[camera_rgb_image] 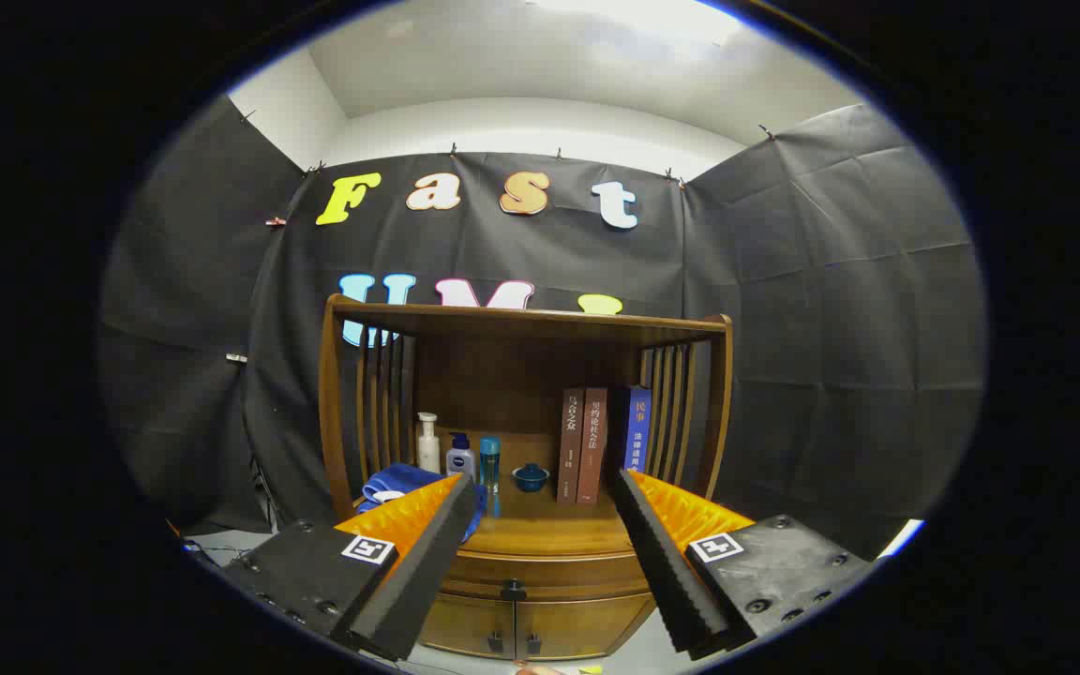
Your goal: Pull open the drawer, take out the items inside it, and place them on the countertop above the cabinet.
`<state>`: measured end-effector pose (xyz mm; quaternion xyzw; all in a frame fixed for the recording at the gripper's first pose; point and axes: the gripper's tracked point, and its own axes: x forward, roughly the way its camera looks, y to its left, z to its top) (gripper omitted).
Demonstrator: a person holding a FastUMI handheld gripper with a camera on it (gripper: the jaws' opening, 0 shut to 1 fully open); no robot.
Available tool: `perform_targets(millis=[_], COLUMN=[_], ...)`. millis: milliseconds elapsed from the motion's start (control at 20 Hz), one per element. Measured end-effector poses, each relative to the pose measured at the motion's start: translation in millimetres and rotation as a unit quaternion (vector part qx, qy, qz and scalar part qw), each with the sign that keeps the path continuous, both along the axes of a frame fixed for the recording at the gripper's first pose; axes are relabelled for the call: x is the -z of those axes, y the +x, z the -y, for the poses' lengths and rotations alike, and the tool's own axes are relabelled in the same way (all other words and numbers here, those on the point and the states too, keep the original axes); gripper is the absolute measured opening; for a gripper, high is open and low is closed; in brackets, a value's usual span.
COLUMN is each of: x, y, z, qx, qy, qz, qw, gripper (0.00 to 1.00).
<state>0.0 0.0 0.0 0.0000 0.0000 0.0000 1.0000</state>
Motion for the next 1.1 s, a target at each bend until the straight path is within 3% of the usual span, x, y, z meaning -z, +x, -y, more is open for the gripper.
perform_targets(millis=[200, 1100], x=[6.8, 15.9], y=[9.8, 17.0], z=[1.0, -9.2], qx=[0.012, -0.007], qy=[-0.009, -0.001], qz=[-0.011, -0.019], qw=[1.000, 1.000], gripper=[0.98, 0.98])
